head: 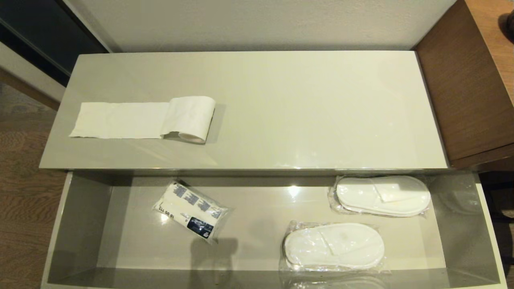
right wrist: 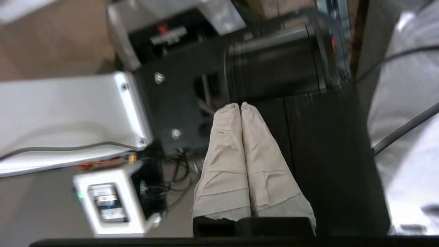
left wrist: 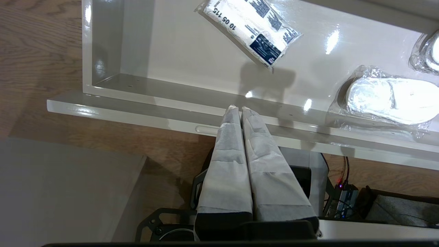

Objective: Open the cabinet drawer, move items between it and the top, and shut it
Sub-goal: Close the drawer

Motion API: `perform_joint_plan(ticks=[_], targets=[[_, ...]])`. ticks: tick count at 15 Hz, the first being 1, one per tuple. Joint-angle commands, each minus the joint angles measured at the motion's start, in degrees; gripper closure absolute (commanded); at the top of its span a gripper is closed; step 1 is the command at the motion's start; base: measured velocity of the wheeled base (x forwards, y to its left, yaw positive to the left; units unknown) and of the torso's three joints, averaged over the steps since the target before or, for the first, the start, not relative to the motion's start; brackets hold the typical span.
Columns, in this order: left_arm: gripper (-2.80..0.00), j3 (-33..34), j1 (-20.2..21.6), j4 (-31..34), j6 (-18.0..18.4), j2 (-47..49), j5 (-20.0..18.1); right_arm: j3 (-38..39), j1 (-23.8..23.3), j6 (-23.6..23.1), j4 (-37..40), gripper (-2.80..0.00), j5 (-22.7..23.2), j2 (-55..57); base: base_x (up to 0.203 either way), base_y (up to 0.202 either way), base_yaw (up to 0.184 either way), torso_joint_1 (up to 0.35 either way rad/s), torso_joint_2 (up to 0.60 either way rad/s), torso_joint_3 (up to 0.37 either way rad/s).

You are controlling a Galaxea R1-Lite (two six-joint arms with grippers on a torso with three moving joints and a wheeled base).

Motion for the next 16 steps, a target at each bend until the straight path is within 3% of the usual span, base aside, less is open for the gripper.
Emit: perform_joint_plan(ticks=[1, 3, 5, 6, 9, 11, 14, 16], targets=[[0.0, 0.0, 0.0, 0.2, -0.1, 0.1, -0.1, 11.2, -0.1, -1.6, 0.9, 0.0, -1.2, -8.5, 0.0, 0.0, 0.0, 0.0, 0.0, 0.0], [0.0, 0.1, 0.0, 0.3, 0.0, 0.0, -0.3, 17.0, -0.2, -3.9, -0.5, 0.0, -3.5, -12.6, 0.0, 0.0, 0.0, 0.0, 0.0, 0.0], [0.0, 0.3, 0.1, 0.5, -0.1, -0.2, -1.0, 19.8, -0.2, -4.4, -11.0, 0.0, -6.2, -12.7, 0.0, 0.0, 0.0, 0.0, 0.0, 0.0], [0.0, 0.3, 0.1, 0.5, -0.1, -0.2, -1.0, 20.3, -0.3, -4.6, -11.9, 0.0, -6.8, -12.7, 0.0, 0.0, 0.0, 0.0, 0.0, 0.0], [0.0, 0.4, 0.1, 0.4, 0.0, -0.2, -1.1, 18.3, -0.4, -4.5, -12.6, 0.0, -6.6, -12.4, 0.0, 0.0, 0.0, 0.0, 0.0, 0.0], [0.0, 0.9, 0.1, 0.3, 0.0, -0.2, -1.2, 14.5, -1.5, -3.3, -19.5, 0.0, -6.2, -11.6, 0.0, 0.0, 0.0, 0.0, 0.0, 0.0], [0.0, 1.0, 0.1, 0.3, 0.0, -0.3, -1.2, 19.0, -5.3, -1.7, -32.0, 0.0, -6.8, -11.2, 0.0, 0.0, 0.0, 0.0, 0.0, 0.0], [0.0, 1.1, 0.1, 0.3, 0.0, -0.4, -1.2, 21.2, -8.6, -4.6, -34.8, 0.0, -6.4, -10.8, 0.0, 0.0, 0.0, 0.0, 0.0, 0.0]])
